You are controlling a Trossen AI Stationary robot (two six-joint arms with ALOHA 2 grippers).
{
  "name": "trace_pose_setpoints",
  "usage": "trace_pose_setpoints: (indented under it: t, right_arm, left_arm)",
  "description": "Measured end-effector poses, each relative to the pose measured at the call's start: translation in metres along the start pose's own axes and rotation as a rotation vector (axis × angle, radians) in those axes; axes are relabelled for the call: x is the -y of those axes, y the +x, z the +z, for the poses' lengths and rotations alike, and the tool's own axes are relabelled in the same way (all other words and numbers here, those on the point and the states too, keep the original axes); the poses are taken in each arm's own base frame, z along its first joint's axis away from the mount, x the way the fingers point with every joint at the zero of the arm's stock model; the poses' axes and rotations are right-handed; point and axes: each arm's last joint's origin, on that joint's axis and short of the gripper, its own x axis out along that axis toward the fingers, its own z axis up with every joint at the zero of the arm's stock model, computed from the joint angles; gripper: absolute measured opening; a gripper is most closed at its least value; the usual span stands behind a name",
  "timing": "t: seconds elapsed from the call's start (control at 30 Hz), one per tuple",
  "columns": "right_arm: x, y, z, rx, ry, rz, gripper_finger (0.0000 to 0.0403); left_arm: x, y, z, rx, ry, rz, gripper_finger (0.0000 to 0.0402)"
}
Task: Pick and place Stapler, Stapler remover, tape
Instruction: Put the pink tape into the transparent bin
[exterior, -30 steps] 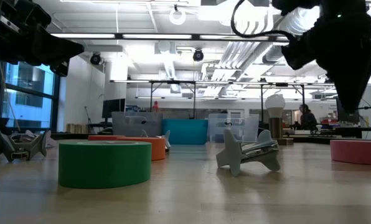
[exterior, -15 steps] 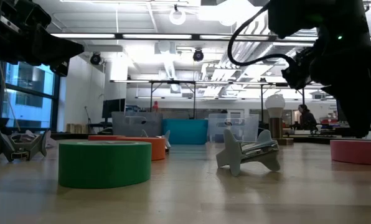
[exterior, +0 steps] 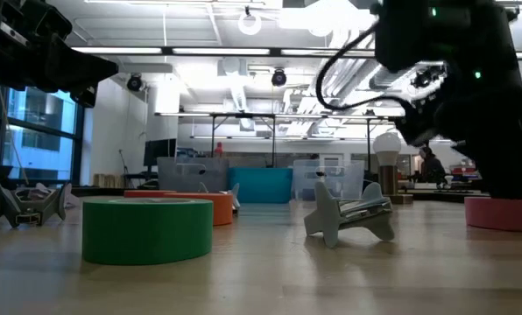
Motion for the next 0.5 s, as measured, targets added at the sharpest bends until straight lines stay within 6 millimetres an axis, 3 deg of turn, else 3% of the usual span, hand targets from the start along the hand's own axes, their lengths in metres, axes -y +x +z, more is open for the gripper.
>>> trace_pose_setpoints:
  t: [0.23,0.5]
  right_arm:
    - [0.0057,0.0102,-0.0021,-0.007,0.031,0.023,0.0156]
    - [0.0073,0.011,-0.0025,-0.006,-0.014,0.006,0.0095]
  left_arm:
    - [0.0,0.0,0.0,0.0,0.0,0.0,0.0005]
    - [0.0,0.0,0.0,0.0,0.0,0.0,0.0005]
